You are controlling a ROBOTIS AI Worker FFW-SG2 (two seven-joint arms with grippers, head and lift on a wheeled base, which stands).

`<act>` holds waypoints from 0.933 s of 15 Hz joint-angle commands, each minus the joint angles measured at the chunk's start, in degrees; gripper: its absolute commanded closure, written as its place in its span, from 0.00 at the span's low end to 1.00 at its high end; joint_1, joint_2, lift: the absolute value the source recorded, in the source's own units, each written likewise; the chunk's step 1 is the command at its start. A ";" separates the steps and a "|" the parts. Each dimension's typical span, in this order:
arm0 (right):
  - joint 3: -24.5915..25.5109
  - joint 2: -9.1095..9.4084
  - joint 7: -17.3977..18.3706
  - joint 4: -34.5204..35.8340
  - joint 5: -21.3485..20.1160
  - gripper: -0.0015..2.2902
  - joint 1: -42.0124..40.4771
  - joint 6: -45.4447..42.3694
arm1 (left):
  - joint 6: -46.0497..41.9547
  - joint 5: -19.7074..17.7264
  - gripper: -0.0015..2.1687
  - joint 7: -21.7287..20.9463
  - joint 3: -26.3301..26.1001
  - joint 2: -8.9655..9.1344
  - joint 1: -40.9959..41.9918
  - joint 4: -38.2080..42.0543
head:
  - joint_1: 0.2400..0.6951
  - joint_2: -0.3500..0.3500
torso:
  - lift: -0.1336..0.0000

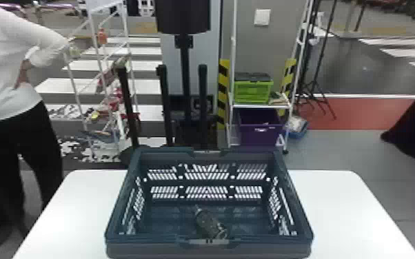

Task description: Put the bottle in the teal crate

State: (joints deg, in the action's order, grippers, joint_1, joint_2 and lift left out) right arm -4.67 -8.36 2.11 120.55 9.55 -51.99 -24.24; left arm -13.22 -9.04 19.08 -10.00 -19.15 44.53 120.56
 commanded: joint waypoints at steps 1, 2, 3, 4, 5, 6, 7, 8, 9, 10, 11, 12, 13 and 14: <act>0.36 -0.08 0.00 0.30 -0.14 0.02 0.05 1.53 | 0.00 0.16 0.05 0.08 -0.20 0.17 0.03 0.38 | 0.57 0.50 | 1.00; 0.53 -0.08 0.00 0.21 -0.49 0.03 0.05 1.88 | 0.18 0.16 0.05 0.08 -0.29 0.17 -0.06 0.64 | 0.57 0.50 | 1.00; 0.53 0.01 0.00 0.30 -0.93 0.03 0.23 3.11 | 0.35 0.16 0.05 0.08 -0.20 0.17 -0.15 0.82 | 0.57 0.50 | 1.00; 0.62 -0.08 0.00 0.30 -1.29 0.03 0.40 4.69 | 0.71 0.16 0.05 0.08 -0.11 0.17 -0.24 0.91 | 0.57 0.50 | 1.00; 0.62 -0.08 0.00 0.21 -1.46 0.03 0.49 5.22 | 1.06 0.16 0.05 0.17 -0.11 0.17 -0.32 0.91 | 0.57 0.50 | 1.00; 0.62 -0.08 0.00 0.21 -1.55 0.03 0.49 5.22 | 1.06 0.16 0.05 0.26 -0.11 0.17 -0.32 0.91 | 0.57 0.50 | 1.00; 0.62 -0.08 -0.09 0.21 -1.55 0.03 0.49 5.22 | 1.06 0.16 0.05 0.26 -0.11 0.17 -0.15 0.91 | 0.57 0.50 | 1.00; 0.62 -0.17 -0.17 0.39 -1.55 0.03 0.40 5.22 | 1.06 0.16 0.05 0.26 -0.20 0.17 -0.06 0.99 | 0.57 0.50 | 1.00; 0.62 -0.26 -0.17 0.65 -1.64 0.03 0.31 5.22 | 1.06 0.34 0.05 0.34 -0.29 0.17 0.12 0.99 | 0.57 0.50 | 1.00; 0.62 -0.35 -0.17 0.83 -1.64 0.03 0.23 5.22 | 0.88 0.51 0.05 0.34 -0.29 0.25 0.38 1.17 | 0.57 0.50 | 1.00; 0.62 -0.43 -0.26 0.83 -1.72 0.03 0.14 5.22 | 0.53 0.60 0.05 0.43 -0.29 0.25 0.64 1.17 | 0.57 0.50 | 1.00; 0.62 -0.52 -0.26 1.00 -1.90 0.03 0.05 5.22 | 0.00 0.86 0.05 0.43 -0.38 0.25 1.08 1.17 | 0.57 0.50 | 1.00; 0.62 -0.52 -0.35 1.09 -1.99 0.03 -0.12 5.22 | -0.52 0.95 0.05 0.43 -0.38 0.25 1.43 1.26 | 0.57 0.50 | 1.00; 0.62 -0.43 -0.53 1.09 -1.99 0.03 -0.48 5.04 | -0.88 1.48 0.05 0.52 -0.38 0.25 1.79 1.43 | 0.57 0.50 | 1.00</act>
State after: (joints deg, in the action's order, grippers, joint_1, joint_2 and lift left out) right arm -4.04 -8.85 1.68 121.58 7.63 -52.10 -19.02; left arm -13.47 -8.07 19.55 -10.35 -18.89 45.83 121.83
